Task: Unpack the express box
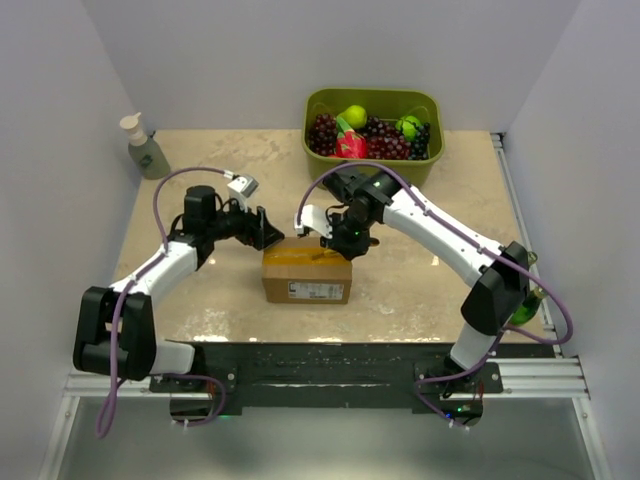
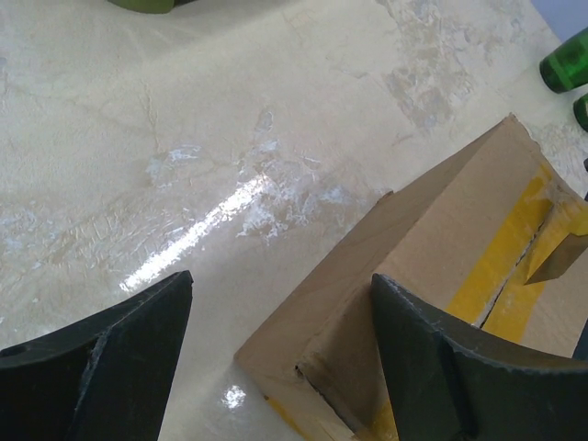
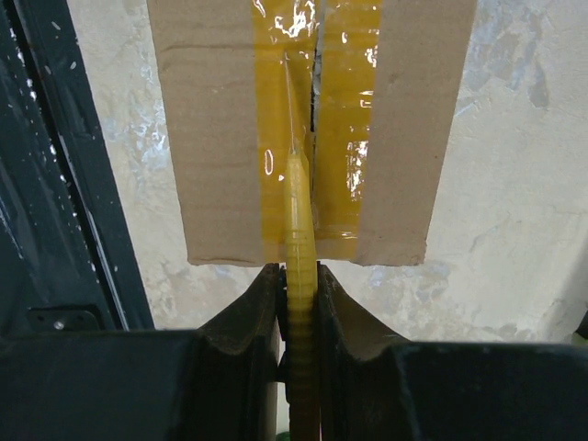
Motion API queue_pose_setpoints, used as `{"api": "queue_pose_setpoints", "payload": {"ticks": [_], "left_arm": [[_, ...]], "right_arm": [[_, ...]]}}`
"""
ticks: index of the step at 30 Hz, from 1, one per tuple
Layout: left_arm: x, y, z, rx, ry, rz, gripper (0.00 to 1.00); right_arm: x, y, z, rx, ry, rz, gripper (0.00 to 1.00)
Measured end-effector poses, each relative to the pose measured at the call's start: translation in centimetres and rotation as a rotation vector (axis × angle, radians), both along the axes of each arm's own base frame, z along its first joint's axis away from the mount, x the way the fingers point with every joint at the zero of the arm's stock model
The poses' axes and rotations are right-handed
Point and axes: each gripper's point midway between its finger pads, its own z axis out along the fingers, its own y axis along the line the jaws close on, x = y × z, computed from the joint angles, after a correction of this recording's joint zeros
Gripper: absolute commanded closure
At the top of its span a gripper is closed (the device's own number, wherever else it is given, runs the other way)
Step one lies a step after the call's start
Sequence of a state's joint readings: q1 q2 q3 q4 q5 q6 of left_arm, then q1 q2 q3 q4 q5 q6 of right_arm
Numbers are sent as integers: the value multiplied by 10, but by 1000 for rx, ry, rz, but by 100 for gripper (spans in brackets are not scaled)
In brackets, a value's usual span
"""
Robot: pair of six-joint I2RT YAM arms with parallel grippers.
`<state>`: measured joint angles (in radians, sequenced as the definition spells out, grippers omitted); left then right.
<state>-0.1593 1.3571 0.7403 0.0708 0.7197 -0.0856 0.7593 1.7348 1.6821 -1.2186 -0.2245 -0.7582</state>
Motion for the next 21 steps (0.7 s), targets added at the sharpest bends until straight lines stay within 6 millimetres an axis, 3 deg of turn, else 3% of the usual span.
{"api": "queue_pose_setpoints", "payload": {"ticks": [12, 21], "left_arm": [[-1, 1, 1, 8, -28, 14, 18], [-2, 1, 1, 8, -32, 14, 18]], "right_arm": [[1, 0, 2, -8, 5, -18, 100], [8, 9, 25, 44, -35, -15, 100]]}}
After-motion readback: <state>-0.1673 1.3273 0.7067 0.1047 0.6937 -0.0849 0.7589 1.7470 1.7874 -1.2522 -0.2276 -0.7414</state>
